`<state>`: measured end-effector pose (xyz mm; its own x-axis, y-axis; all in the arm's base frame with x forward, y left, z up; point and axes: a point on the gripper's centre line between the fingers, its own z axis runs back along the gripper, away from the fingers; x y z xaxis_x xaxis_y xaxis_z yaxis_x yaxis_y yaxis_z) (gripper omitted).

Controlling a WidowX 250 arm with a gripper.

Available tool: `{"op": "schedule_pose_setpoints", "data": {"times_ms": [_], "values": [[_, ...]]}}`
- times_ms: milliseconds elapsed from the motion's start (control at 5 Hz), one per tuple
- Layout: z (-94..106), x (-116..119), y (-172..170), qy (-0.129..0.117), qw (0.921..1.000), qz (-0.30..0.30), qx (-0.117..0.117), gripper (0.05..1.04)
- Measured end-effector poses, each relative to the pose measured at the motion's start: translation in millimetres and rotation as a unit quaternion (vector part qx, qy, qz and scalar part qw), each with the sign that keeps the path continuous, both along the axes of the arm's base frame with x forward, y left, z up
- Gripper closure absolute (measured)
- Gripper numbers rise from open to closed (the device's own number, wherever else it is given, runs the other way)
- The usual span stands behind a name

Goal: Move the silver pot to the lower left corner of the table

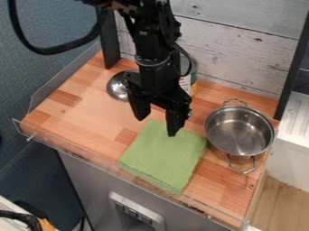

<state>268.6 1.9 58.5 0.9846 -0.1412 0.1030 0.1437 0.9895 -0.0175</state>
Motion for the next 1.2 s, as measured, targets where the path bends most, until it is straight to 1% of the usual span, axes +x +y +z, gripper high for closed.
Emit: {"op": "schedule_pose_setpoints", "data": {"times_ms": [200, 400, 600, 800, 1000, 1200], "values": [[-8.5, -2, -1, 0.016, 0.9998, 0.007, -0.003, 0.083], [-16.2, 16, -16, 0.016, 0.9998, 0.010, -0.010, 0.083], [-22.9, 34, -28, 0.015, 0.9997, 0.017, -0.008, 0.083], [-28.0, 51, -37, 0.010, 0.9996, 0.023, -0.013, 0.083], [-36.4, 63, -46, 0.005, 0.9994, 0.029, -0.019, 0.136], [-49.7, 64, -50, 0.013, 0.9991, 0.039, -0.016, 0.421]]}}
